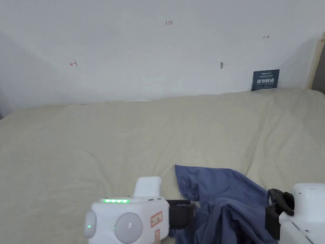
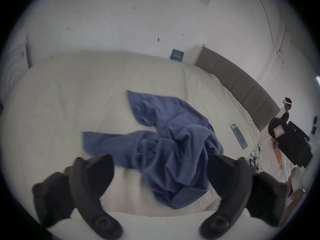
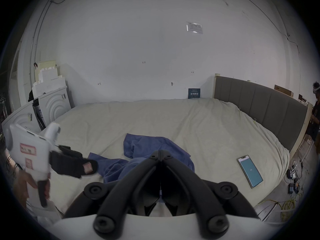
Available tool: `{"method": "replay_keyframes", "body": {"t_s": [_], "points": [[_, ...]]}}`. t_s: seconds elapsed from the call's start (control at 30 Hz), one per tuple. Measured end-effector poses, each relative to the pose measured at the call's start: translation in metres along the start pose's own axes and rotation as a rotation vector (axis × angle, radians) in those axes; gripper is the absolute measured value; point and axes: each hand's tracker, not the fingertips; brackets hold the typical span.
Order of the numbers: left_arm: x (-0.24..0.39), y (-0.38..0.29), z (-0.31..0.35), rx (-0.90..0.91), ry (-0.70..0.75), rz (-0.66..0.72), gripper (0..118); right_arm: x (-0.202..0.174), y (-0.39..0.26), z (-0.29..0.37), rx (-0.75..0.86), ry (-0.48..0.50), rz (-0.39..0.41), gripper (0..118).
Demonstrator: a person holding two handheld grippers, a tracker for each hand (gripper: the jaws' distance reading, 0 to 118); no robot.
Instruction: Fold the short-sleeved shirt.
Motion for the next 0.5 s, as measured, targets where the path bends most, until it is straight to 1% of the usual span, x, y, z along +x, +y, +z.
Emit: {"method": "replay_keyframes", "body": {"t_s": [0.03,0.1,0.13,0.2,0.27,0.33,0.37,0.5], "points": [[-0.01,0.003,0.011,0.027,0.037,-0.003,69,-0.003,0.001,0.002,0.003,0.006,0.004,3],[-0.02,0.003,0.029,0.065,0.137,0.003,21,-0.008,0.002,0.004,0.008,0.023,0.008,3],[-0.024,0.003,0.035,0.061,0.201,-0.018,10,-0.011,0.002,0.005,0.011,0.033,0.009,3],[-0.039,-0.002,0.041,0.059,0.284,-0.041,1,-0.017,0.004,0.007,0.013,0.053,0.018,3],[-0.053,-0.008,0.046,0.049,0.258,-0.011,0,-0.022,0.004,0.007,0.015,0.067,0.032,3],[-0.068,-0.014,0.046,0.031,0.247,0.082,0,-0.027,0.005,0.006,0.016,0.081,0.036,3],[-0.074,-0.016,0.043,0.015,0.244,0.096,0,-0.029,0.005,0.005,0.014,0.092,0.034,3],[-0.082,-0.022,0.026,-0.018,0.262,0.086,0,-0.036,0.007,0.001,0.005,0.106,0.052,3]]}}
